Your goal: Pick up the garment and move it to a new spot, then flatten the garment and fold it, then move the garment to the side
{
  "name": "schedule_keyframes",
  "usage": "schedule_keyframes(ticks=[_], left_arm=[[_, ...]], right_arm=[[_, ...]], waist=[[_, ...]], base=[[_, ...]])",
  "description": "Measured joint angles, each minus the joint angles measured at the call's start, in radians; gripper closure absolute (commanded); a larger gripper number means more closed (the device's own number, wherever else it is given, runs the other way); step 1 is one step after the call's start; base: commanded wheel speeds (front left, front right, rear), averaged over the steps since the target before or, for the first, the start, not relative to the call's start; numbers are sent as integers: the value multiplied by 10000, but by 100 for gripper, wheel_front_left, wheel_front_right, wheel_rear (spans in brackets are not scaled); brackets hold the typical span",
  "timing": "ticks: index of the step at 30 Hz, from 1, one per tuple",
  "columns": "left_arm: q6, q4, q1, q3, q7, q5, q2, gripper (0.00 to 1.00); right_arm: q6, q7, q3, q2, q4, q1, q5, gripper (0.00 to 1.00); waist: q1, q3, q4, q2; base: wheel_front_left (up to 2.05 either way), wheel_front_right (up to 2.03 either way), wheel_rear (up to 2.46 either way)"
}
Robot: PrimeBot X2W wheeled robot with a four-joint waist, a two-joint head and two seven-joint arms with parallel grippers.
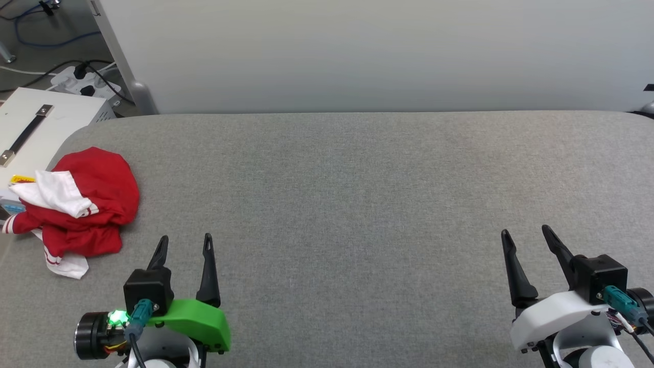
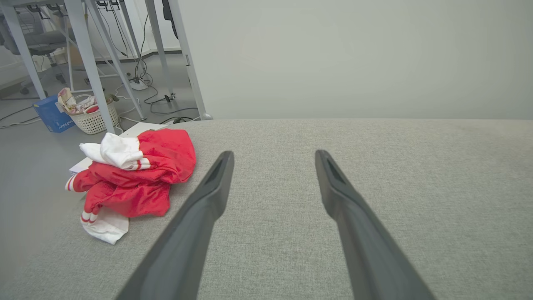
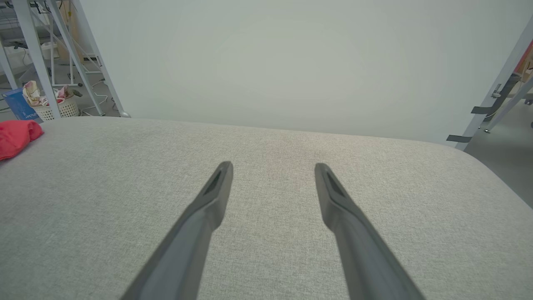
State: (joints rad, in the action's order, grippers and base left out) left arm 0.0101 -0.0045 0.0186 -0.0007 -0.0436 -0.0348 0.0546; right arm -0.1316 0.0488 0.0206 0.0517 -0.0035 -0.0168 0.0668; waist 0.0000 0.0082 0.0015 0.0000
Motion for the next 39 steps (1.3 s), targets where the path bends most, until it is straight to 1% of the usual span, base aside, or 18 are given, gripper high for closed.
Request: schedule_keyframes(ticks=[26,39], left_arm=[[0,-19,0,-65,-543,-107,0,0],[27,25,3,-182,-805,-192,0,0]], right_arm=[[0,529,113,0,-15,0,533,0],[0,796,115,0,165,-12,830,0]], waist=[[0,146,35,0],[0,200,60,0]], base=[[0,0,0],[0,0,0]])
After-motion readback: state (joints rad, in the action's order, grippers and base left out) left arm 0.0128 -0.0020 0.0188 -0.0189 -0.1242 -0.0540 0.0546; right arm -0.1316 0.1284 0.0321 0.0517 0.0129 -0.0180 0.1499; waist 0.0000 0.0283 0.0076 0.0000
